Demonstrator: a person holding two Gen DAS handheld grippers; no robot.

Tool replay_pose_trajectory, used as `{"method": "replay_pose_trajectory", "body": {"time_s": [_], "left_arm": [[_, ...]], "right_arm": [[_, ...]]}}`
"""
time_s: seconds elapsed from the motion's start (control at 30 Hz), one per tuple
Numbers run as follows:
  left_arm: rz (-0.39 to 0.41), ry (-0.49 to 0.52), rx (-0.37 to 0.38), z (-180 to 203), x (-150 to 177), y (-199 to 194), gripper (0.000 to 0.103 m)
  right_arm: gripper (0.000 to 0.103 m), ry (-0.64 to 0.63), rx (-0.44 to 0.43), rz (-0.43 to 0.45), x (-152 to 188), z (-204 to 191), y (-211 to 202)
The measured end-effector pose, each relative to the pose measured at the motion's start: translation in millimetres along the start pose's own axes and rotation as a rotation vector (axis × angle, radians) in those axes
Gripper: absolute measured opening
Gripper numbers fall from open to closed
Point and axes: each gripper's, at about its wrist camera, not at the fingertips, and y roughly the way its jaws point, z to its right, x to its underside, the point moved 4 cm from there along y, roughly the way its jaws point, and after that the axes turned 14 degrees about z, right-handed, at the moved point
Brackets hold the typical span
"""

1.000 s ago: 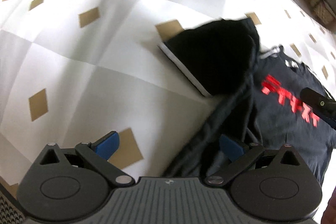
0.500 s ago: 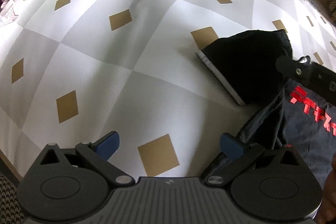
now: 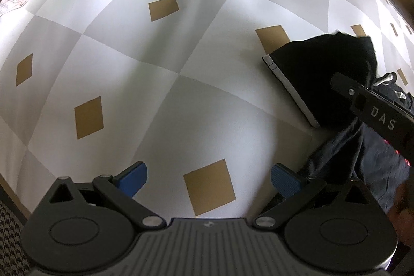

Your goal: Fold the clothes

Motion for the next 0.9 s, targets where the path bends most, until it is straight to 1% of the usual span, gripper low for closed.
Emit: {"method": "replay_pose_trajectory", "body": {"time_s": [0.1,0.2,0.37,0.63,0.73,0.8,0.87,0.9], "left_arm": [[0.001,-0.009,-0.005,-1.7,-0.1,0.6,0.103],[0.005,-0.005,-0.013,-2.3,-0.1,1.2,0.103],[-0.006,-0.017,-0.014,-3.6,1.7,4.3,0.103],[-0.035,-0.046,0.022,1.1,6.3,9.8,0.102],[-0.044,-0.050,0.021,3.5,8.4,11.7,0.102],[-0.047,-0.054,0.015,4.2,9.3,12.9,0.102],[-0.048,-0.060,0.007,4.5,10.0,14.2,0.102],[-0.050,-0.063,0.005,4.8,10.5,14.8,0.102]], "right_arm": [[0.014,-0.015,-0.011,0.017,-1.6,1.5,-9.5],[0.013,0.012,-0.039,0.032,-4.3,8.2,-21.8],[0.013,0.101,-0.146,0.032,-5.9,20.0,-44.5],[0.013,-0.016,-0.276,-0.044,20.1,18.9,-79.9],[0.013,-0.071,-0.323,-0.086,32.8,17.9,-91.0],[0.013,-0.141,-0.343,-0.135,47.5,14.5,-93.9],[0.014,-0.208,-0.346,-0.176,61.0,10.8,-94.6],[0.017,-0.229,-0.339,-0.189,66.4,10.0,-94.0]]}}
